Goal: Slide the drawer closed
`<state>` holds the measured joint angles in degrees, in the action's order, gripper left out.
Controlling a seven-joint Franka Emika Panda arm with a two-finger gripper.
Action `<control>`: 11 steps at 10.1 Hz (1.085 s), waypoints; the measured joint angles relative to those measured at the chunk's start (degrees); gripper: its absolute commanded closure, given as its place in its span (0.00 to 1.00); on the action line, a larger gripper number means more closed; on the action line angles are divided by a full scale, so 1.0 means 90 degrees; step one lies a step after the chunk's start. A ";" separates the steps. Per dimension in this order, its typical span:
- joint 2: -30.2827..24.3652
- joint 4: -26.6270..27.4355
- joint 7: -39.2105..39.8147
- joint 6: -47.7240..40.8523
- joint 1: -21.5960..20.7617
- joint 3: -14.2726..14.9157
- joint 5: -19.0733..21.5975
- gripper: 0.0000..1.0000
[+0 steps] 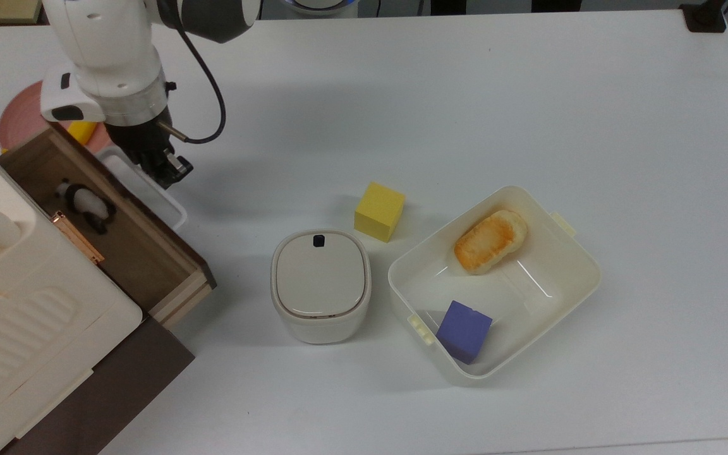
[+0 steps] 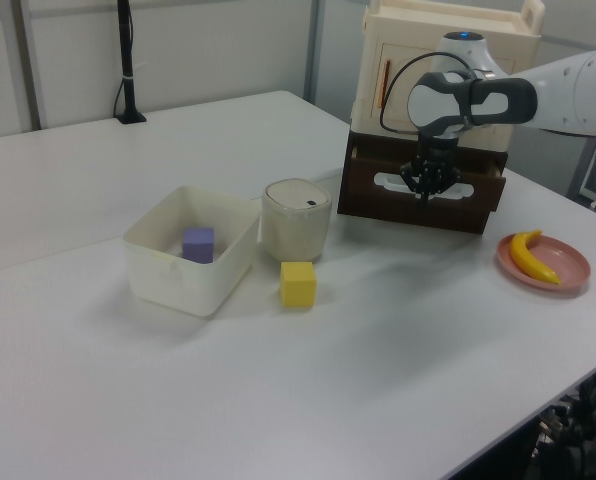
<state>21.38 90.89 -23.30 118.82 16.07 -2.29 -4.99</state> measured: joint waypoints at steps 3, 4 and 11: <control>0.0062 0.0000 -0.0001 0.0935 0.0124 0.0052 -0.0012 1.00; 0.0104 0.0001 -0.0001 0.1247 0.0125 0.0117 -0.0013 1.00; 0.0397 -0.0020 0.0000 0.2105 0.0126 0.0179 -0.0214 1.00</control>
<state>24.96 90.71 -23.30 137.76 17.20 -0.68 -6.92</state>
